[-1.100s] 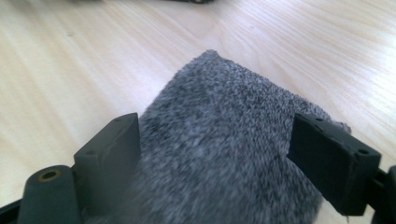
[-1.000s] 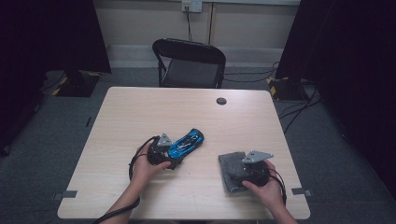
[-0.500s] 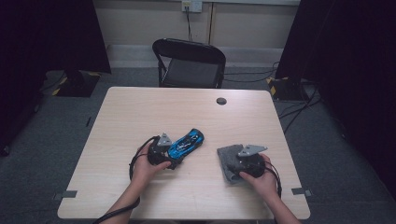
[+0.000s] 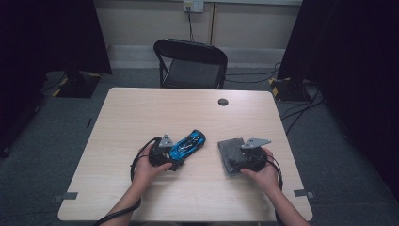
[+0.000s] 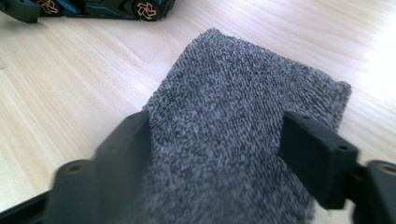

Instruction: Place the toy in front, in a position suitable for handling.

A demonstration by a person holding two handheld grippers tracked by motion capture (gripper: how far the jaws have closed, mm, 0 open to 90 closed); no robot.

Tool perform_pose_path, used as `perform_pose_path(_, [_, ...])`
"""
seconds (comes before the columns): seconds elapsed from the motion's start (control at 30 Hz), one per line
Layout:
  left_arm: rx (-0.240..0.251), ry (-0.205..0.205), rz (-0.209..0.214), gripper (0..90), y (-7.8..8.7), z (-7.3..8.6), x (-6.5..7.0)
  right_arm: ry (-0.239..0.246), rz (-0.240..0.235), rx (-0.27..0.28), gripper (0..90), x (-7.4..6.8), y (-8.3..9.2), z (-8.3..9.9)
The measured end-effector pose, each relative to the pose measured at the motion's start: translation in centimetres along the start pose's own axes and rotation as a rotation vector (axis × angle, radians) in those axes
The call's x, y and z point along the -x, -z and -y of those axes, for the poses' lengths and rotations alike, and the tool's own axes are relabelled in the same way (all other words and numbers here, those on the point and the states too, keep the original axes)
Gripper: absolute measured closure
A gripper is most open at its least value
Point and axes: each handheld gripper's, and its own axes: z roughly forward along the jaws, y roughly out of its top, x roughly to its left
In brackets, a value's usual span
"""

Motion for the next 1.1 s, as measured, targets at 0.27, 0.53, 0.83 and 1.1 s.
perform_pose_path(0.27, [0.000, 0.001, -0.001, 11.1, 0.0, 0.0, 0.0, 0.002, -0.013, 0.016, 37.8, -1.1, 0.8, 0.5])
perform_pose_path(0.53, [-0.002, 0.001, 0.000, 10.9, 0.0, 0.0, 0.0, 0.002, 0.009, 0.008, 39.7, -1.5, 0.0, 1.3])
perform_pose_path(0.83, [-0.003, 0.003, -0.002, 10.7, -0.1, -0.1, 0.0, -0.035, 0.004, 0.000, 42.4, -1.3, -0.1, 1.3])
perform_pose_path(1.1, [-0.001, 0.005, -0.002, 10.5, -0.2, -0.1, 0.0, -0.054, 0.054, -0.005, 35.8, -1.6, 0.8, 0.9])
